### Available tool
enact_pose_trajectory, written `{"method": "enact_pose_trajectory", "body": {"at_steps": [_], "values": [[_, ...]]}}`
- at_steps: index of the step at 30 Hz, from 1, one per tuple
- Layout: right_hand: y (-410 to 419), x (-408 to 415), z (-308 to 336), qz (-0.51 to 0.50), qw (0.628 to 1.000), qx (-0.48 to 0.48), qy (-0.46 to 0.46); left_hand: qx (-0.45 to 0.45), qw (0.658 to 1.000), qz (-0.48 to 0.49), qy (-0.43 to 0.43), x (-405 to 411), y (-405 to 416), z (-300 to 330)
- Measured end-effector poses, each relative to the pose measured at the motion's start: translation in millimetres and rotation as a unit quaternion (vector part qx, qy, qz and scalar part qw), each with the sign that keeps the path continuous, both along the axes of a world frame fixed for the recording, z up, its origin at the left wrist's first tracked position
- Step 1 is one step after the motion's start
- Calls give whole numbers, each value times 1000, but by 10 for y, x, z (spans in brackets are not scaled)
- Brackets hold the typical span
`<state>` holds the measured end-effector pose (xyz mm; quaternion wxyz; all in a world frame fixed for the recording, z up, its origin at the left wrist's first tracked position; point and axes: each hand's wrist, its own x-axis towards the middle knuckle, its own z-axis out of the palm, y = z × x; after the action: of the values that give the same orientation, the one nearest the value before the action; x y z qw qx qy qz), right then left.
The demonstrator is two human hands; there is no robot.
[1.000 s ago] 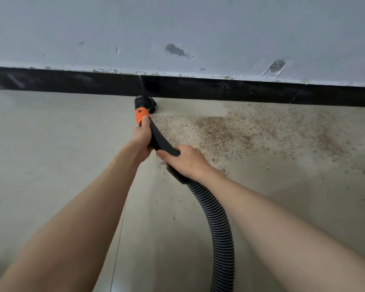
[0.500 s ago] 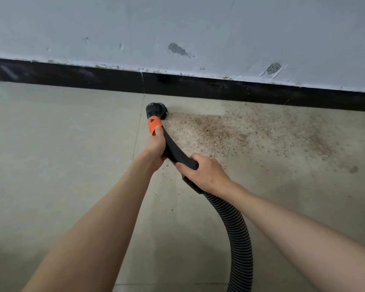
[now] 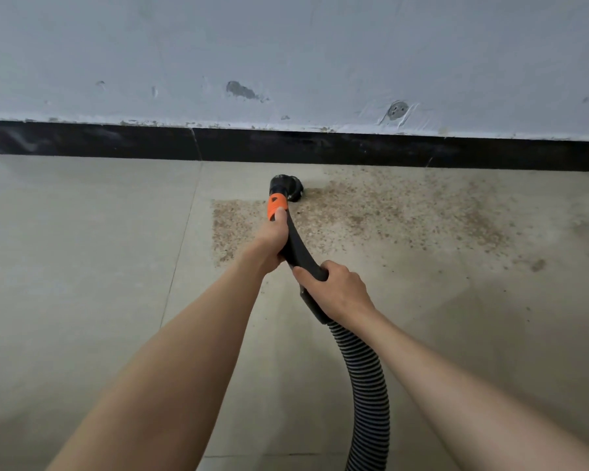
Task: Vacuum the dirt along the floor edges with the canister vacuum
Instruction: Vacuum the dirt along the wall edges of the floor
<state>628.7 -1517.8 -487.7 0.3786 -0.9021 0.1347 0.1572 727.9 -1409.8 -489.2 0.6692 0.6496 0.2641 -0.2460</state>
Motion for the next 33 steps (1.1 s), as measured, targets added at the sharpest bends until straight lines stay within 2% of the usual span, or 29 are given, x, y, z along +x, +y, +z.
{"method": "enact_pose_trajectory", "body": {"at_steps": [6, 11, 19, 27, 33], "values": [[-256, -117, -23, -26, 999, -21, -29, -4, 998, -66, 14, -18, -361, 57], [-335, -49, -20, -63, 997, 33, -27, 11, 997, -76, -10, 100, -484, 82], [139, 54, -21, 9, 996, 92, -12, 36, 999, 29, -19, 338, 297, 1], [908, 150, 47, 114, 992, 52, -14, 13, 992, 123, -4, 208, 1302, -11], [996, 2, 32, 165, 986, -6, -24, -4, 987, 160, 0, -96, 1453, -98]]}}
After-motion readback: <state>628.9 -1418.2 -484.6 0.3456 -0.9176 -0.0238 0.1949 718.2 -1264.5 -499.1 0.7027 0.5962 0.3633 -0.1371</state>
